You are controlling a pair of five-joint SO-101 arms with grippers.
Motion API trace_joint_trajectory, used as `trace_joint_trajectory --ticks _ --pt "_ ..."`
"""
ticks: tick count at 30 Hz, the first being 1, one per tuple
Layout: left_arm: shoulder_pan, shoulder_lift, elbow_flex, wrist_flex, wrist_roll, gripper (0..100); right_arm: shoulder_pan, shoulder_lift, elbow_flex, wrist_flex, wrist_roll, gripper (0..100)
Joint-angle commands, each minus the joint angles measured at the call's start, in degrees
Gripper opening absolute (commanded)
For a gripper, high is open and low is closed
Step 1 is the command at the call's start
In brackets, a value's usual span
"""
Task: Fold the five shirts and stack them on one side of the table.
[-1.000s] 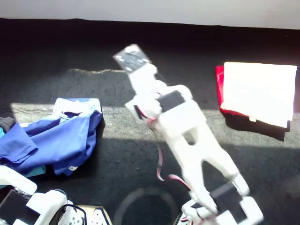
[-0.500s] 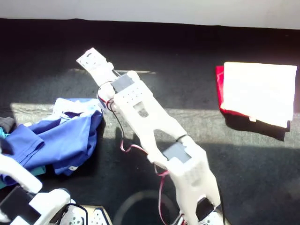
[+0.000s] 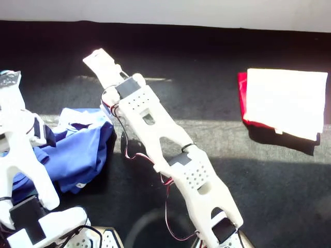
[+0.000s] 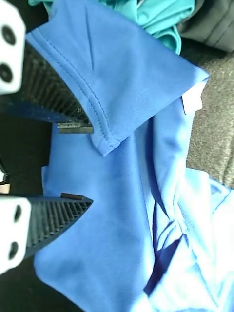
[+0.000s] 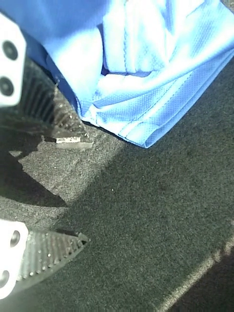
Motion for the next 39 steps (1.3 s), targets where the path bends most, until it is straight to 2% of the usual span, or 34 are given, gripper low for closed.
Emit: trace_joint_trajectory --ticks 1,8,15,18,21,27,31,39 --pt "-2.4 -0.2 2.9 -4.1 -4.0 21 0.2 -0.6 -4.4 1.9 -0.2 26.7" --pt "-5.3 -0.2 9.2 -12.9 -9.2 21 0.2 -0.5 -4.3 1.8 -0.4 26.7" --pt "-5.4 -0.2 14.3 -19.4 -9.4 21 -1.2 -0.4 -3.9 0.0 -0.3 26.7" --pt "-5.8 -0.2 14.2 -19.5 -9.4 16 -2.6 -0.4 -3.9 -2.4 -0.2 26.7" --pt "-6.3 -0.7 14.0 -19.4 -9.4 1 -4.1 -0.4 -3.8 -5.1 -0.3 26.7" --pt "-8.1 -0.8 13.9 -19.2 -9.4 1 -7.8 0.5 -3.9 -6.4 -0.4 26.7" --pt "-9.6 -0.8 12.4 -16.0 -9.4 1 -10.0 4.8 -4.4 -6.4 -0.4 26.7" --pt "-11.7 -0.8 9.2 -14.6 -9.5 1 -11.8 6.9 -4.5 -6.5 -0.2 26.7"
